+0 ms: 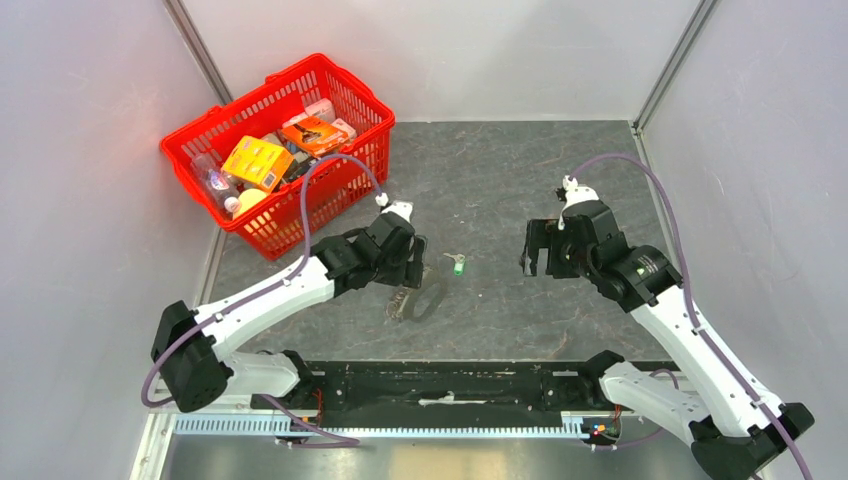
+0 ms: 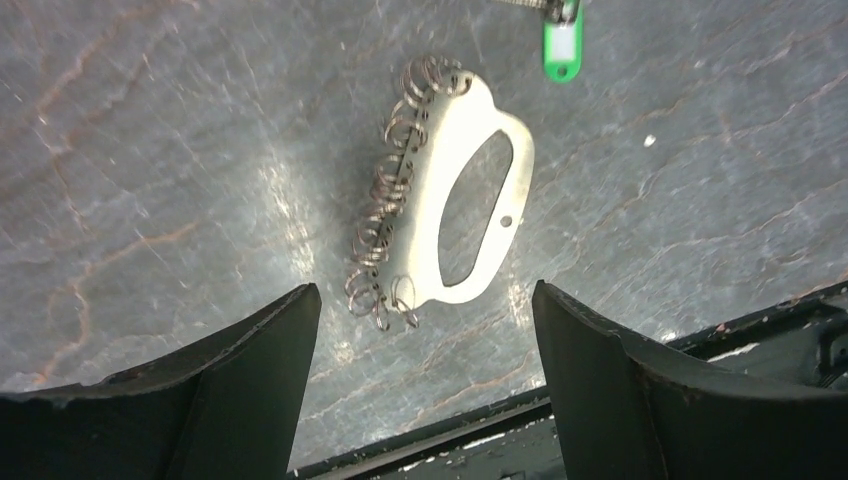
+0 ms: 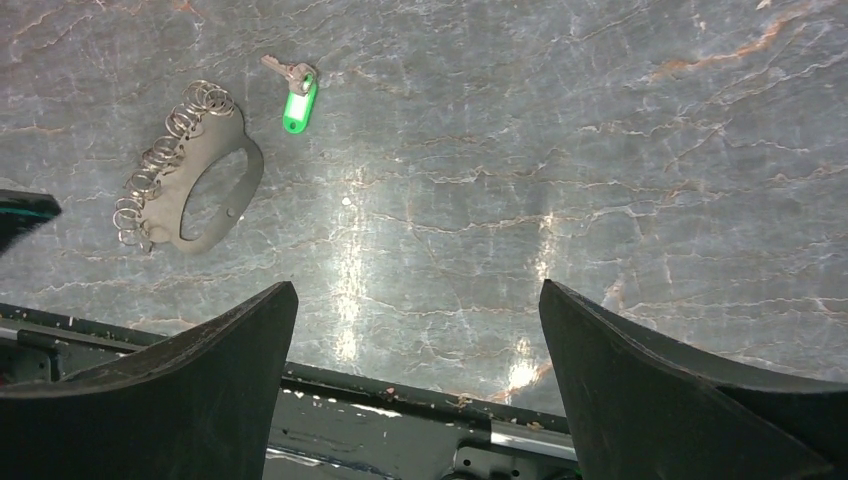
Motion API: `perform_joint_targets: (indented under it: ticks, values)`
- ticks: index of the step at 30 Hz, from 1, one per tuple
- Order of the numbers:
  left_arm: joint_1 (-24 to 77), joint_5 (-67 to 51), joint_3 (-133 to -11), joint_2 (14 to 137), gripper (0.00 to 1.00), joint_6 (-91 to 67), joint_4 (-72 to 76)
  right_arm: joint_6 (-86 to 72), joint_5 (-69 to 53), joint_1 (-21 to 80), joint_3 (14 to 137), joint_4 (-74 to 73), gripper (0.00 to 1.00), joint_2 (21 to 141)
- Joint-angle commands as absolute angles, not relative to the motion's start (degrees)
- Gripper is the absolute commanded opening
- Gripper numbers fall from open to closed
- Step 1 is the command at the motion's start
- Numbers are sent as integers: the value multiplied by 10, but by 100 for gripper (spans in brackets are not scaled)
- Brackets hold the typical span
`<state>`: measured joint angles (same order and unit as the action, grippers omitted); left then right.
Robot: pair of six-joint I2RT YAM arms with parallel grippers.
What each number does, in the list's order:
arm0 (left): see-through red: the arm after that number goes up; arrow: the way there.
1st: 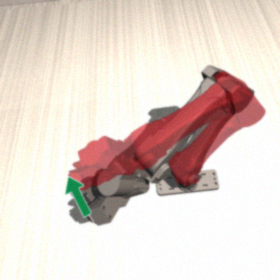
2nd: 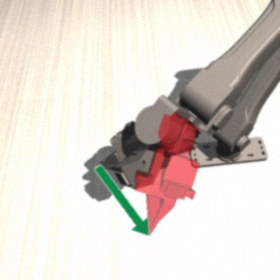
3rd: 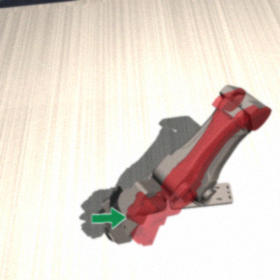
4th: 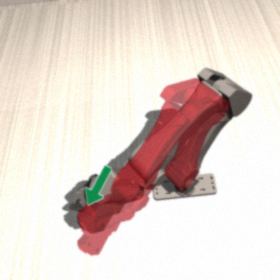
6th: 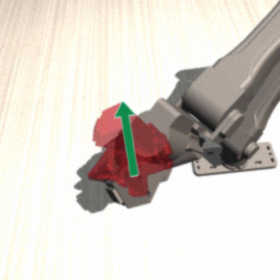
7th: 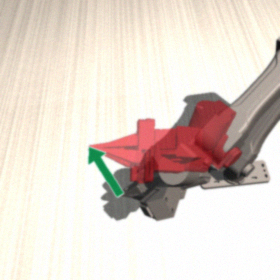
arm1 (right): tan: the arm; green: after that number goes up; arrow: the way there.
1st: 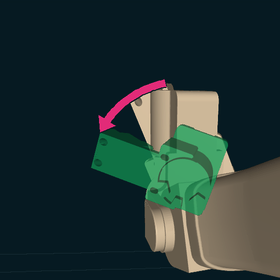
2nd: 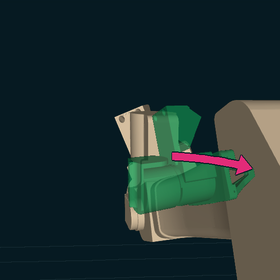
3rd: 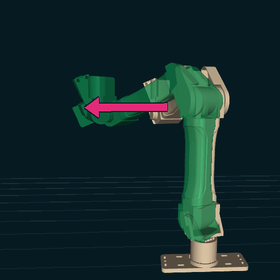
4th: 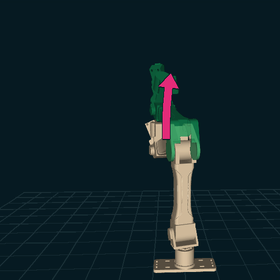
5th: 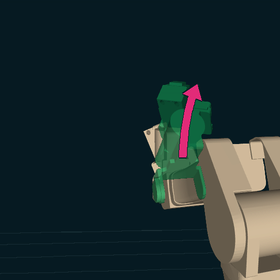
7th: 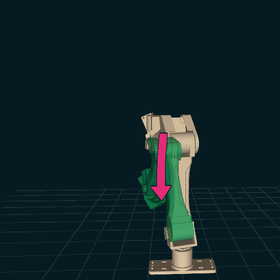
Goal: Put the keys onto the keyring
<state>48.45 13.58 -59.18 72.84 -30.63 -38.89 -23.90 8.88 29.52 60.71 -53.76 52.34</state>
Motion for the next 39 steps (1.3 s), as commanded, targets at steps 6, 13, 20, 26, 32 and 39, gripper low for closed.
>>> perform_joint_targets:
  ticks: [6, 13, 20, 26, 32, 39]
  values:
    - [564, 150, -528, 715, 75, -402, -398, -265, 70, 296, 569, -495, 99, 515]
    - [619, 181, -465, 674, 63, -467, -398, -277, 48, 297, 574, -489, 99, 531]
    - [645, 227, -448, 681, 51, -511, -404, -292, 34, 308, 574, -478, 99, 546]
    - [658, 256, -453, 725, 41, -531, -385, -295, 31, 317, 565, -467, 99, 552]
    - [664, 280, -455, 773, 40, -553, -374, -288, 29, 323, 564, -469, 99, 555]
    - [664, 296, -466, 807, 39, -553, -356, -283, 26, 325, 562, -469, 99, 552]
